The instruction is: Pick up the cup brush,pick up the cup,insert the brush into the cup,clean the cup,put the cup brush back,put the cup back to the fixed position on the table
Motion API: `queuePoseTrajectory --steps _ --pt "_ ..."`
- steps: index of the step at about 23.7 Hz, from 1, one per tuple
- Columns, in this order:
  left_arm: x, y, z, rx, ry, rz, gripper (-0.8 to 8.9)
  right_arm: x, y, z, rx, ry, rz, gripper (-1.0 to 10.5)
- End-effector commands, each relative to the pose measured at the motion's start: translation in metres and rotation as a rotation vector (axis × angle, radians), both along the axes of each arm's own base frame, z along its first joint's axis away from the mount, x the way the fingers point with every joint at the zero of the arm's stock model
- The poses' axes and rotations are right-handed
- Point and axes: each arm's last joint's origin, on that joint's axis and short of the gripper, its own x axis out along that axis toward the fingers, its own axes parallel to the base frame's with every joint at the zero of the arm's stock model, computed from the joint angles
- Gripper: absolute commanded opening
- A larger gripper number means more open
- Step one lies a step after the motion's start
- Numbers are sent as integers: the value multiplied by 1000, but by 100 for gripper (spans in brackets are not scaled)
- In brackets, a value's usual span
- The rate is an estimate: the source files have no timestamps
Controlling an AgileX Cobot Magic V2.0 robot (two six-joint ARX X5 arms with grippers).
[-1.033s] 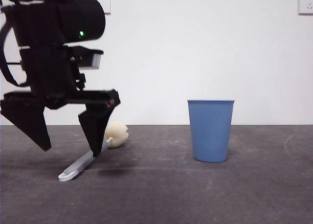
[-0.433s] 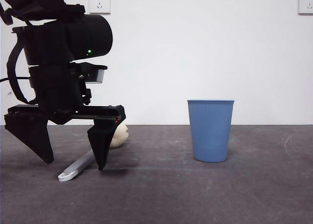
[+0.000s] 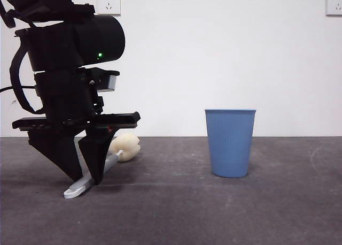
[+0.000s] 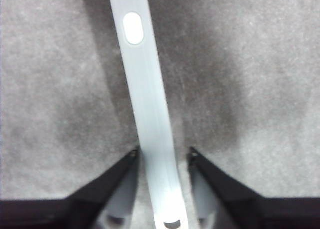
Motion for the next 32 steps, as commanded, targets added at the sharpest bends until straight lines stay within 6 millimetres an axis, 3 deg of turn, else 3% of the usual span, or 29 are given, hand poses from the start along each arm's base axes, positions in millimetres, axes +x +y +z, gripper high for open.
queuePoseTrajectory --steps 1,7,8,18,27,32 --pt "0 -2 -3 -2 12 8 115 0 0 1 6 -4 -2 563" --pt "0 -2 -3 -3 13 11 35 0 0 1 10 0 -6 563" --pt "0 -2 -3 -3 12 11 -14 0 0 1 11 0 -6 563" --pt "2 4 4 -12 -9 18 -8 0 0 1 32 18 -29 563" --pt "-7 11 35 -51 -86 -5 -8 0 0 1 33 18 -28 563" --pt "-29 26 80 -78 -205 -76 -8 17 7 -13 84 53 51 564"
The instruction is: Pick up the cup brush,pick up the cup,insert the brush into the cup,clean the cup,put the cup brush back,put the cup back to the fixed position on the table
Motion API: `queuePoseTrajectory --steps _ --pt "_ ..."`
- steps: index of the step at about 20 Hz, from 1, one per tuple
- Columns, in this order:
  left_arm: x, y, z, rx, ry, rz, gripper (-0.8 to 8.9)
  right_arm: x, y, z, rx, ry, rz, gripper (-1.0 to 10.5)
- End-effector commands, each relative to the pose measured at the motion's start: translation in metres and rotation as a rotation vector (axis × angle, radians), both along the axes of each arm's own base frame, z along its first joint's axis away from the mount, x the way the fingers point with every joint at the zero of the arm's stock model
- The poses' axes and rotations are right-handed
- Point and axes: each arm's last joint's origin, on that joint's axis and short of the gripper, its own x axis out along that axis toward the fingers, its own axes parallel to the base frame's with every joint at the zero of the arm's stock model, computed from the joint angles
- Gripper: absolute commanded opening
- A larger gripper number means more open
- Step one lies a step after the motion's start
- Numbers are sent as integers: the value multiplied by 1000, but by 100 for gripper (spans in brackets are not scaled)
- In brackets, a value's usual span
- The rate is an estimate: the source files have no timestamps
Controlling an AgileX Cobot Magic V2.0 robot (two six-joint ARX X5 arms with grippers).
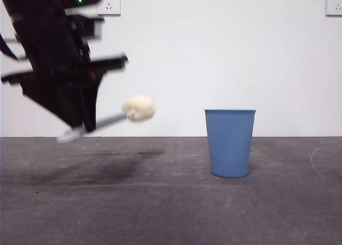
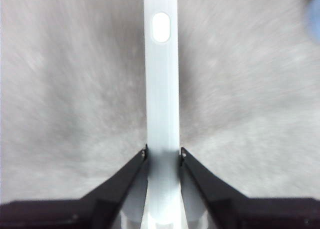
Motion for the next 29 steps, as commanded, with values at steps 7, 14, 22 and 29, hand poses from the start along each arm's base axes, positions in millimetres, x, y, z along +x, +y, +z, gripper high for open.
queuePoseTrajectory --steps 7,14,22,29 --pt "-57 38 69 -34 -188 -93 -8 27 12 -86 61 -23 82 564" --pt "-84 55 87 -58 -229 -92 -8 44 26 -152 67 -54 28 564" --pt "-86 57 85 -39 -203 -101 -8 84 49 -201 0 -110 82 564" --pt "-86 57 84 -37 -198 -101 -8 104 64 -229 -18 -217 116 564"
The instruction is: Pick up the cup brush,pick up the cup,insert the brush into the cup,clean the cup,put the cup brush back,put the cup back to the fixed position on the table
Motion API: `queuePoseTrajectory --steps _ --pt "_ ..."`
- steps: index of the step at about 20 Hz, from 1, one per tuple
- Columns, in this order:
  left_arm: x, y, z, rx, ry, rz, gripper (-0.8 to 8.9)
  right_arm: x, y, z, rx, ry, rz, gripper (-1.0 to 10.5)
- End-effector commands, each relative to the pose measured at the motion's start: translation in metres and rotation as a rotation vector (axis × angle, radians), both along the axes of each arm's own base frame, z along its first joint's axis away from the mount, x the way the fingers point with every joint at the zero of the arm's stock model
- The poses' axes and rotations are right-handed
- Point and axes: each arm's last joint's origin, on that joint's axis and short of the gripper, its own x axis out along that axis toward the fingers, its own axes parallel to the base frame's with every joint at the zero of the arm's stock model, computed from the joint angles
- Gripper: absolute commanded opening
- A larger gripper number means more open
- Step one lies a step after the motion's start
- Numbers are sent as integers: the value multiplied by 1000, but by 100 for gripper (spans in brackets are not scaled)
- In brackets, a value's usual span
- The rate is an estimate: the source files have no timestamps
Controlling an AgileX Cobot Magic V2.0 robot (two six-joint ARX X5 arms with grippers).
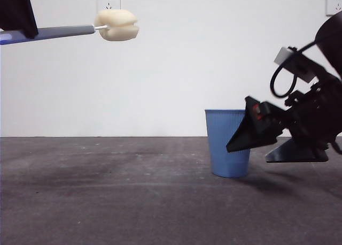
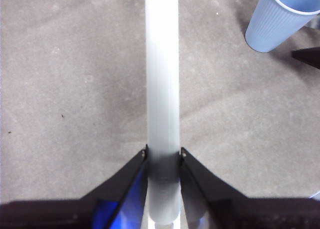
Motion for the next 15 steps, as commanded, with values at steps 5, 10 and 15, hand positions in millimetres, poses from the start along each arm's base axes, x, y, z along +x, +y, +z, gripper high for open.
queuePoseTrajectory --steps 5,10,15 --pt "0 0 1 -4 -6 -1 -8 9 7 -17 -9 -97 8 564" --pt "0 0 1 -5 -6 1 -8 14 13 -31 15 -140 17 563" --pt "0 0 1 -5 -5 1 -8 26 21 -35 46 -173 18 551"
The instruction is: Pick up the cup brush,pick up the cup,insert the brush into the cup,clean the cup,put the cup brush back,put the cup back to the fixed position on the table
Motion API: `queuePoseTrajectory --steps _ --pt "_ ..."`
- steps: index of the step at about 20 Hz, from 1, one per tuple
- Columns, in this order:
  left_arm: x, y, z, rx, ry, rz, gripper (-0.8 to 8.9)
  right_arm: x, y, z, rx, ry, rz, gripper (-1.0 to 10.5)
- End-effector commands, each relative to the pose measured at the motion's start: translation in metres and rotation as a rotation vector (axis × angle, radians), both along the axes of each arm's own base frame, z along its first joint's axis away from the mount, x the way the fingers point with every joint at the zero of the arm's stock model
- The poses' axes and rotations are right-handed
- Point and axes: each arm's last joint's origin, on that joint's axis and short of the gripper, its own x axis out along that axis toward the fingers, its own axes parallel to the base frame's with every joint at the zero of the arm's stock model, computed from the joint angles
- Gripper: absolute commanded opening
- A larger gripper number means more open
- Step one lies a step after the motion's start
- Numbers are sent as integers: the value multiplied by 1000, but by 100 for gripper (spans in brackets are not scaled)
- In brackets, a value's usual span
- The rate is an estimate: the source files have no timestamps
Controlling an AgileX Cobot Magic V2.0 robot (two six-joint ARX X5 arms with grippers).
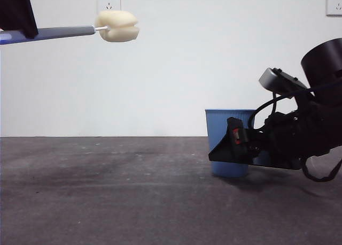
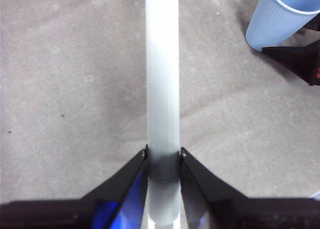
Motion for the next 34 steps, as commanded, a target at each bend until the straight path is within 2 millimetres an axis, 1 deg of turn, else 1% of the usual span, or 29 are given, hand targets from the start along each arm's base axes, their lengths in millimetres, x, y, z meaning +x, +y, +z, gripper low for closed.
queuePoseTrajectory --steps 1,3,4,9,10,13,14,16,19,20,22,25,27,29,31,34 --pt "0 0 1 -5 -6 0 -8 8 5 -1 12 -3 -1 528" --pt "0 0 1 -4 -6 1 -8 11 7 1 21 -6 -5 527" --pt "0 0 1 -4 -6 0 -8 12 8 1 14 -11 -24 504" --pt "0 0 1 -3 -5 0 -8 12 8 1 4 -9 -42 153" --pt "0 0 1 -2 -4 0 -8 12 8 1 5 -9 -41 104" --pt "-1 1 0 9 3 -2 -8 12 8 1 5 -7 -38 10" --pt "-1 1 0 14 5 -6 -8 12 8 1 5 -6 -37 -12" --pt "-2 1 -1 31 11 -18 -8 12 8 1 6 -5 -36 -12" --pt "-2 2 -2 63 13 -46 -8 9 8 5 15 51 -45 -12" --pt "-3 2 -2 77 14 -61 -8 6 9 9 1 73 -38 -12" --pt "-4 3 -3 111 16 -95 -8 -3 10 27 -54 82 -3 -12" --pt "-5 3 -4 159 7 -153 -8 -17 8 65 -160 78 53 -12" --pt "-6 4 -5 202 4 -207 -8 -23 5 86 -264 111 72 -12" --pt "-7 4 -6 230 8 -263 -8 -28 3 102 -356 157 73 -12" --pt "-9 4 -7 240 19 -326 -8 -28 3 112 -397 197 62 -12" --pt "-10 5 -8 291 20 -387 -8 -32 5 121 -550 236 99 -12"
